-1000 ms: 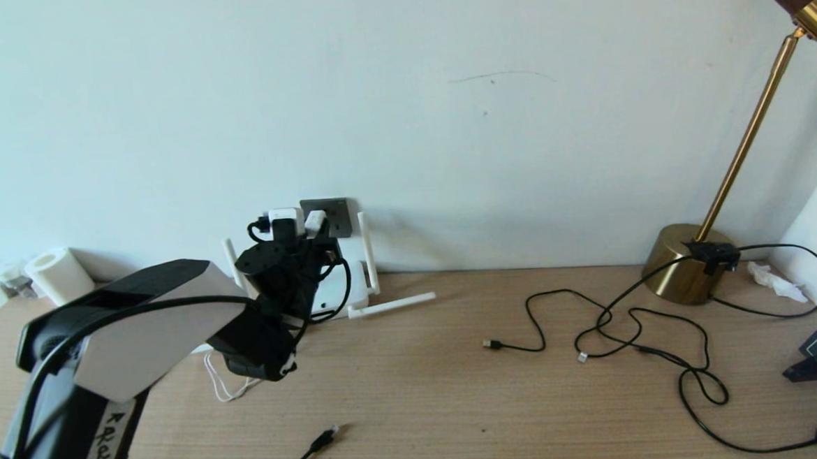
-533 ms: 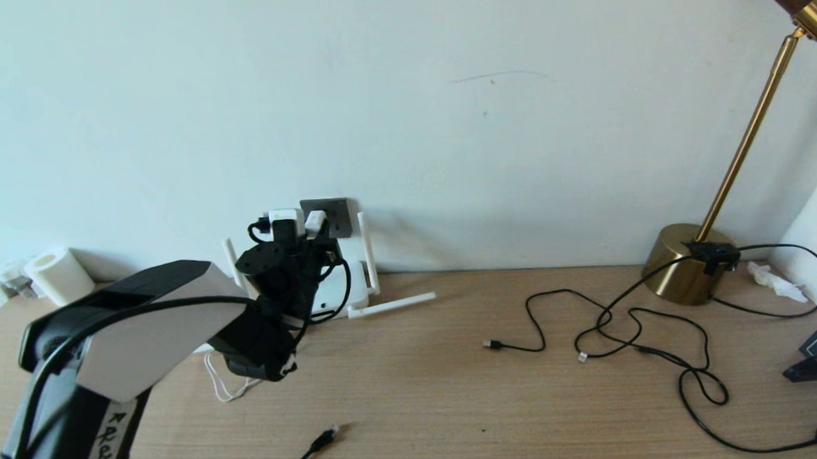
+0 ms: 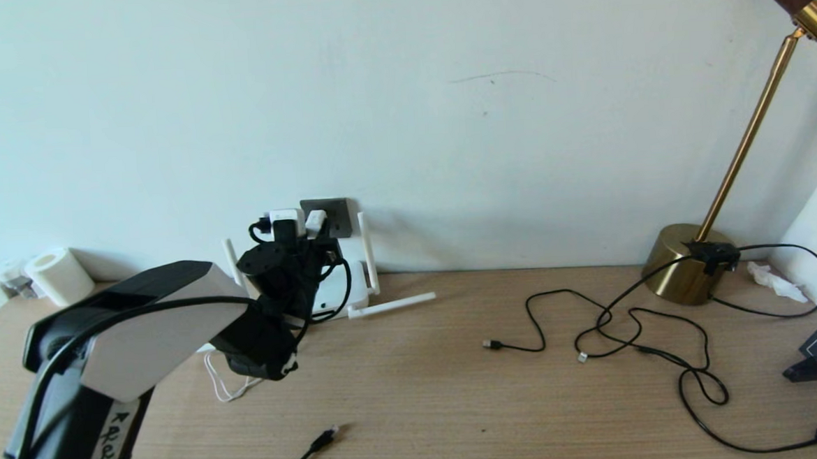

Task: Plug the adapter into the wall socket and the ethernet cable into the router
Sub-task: Plug plug into socket

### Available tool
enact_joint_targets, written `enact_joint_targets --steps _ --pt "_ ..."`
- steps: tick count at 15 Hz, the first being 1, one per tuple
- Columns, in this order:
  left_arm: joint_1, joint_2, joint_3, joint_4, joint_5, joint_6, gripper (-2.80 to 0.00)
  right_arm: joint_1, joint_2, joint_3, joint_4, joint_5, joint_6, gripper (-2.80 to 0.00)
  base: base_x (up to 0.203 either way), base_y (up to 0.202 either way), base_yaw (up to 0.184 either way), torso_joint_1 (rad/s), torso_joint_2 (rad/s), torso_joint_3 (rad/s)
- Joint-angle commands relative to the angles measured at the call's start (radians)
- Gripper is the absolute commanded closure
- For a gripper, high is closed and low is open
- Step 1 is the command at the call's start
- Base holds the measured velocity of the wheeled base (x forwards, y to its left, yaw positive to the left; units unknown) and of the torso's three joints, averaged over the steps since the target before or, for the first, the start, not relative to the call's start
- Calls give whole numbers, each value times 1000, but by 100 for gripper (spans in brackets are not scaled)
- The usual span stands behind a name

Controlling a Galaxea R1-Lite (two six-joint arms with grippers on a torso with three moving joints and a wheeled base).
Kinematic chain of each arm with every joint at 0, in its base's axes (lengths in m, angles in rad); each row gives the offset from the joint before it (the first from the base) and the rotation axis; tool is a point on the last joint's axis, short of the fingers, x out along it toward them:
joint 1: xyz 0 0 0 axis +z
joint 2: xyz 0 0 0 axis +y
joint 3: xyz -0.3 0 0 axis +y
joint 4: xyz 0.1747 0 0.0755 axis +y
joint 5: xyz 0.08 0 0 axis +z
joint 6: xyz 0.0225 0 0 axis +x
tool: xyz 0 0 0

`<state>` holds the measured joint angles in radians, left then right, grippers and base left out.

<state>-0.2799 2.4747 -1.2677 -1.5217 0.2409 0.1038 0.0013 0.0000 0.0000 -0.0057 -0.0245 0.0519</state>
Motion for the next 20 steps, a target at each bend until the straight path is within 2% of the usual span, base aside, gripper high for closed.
enact_joint_targets --steps 1,20 --pt "-1 9 -4 -8 2 0 0 0 2 0 0 0 0 0 0 0 0 0 0 0" --pt "1 48 -55 -8 2 0 0 0 2 0 0 0 0 0 0 0 0 0 0 0"
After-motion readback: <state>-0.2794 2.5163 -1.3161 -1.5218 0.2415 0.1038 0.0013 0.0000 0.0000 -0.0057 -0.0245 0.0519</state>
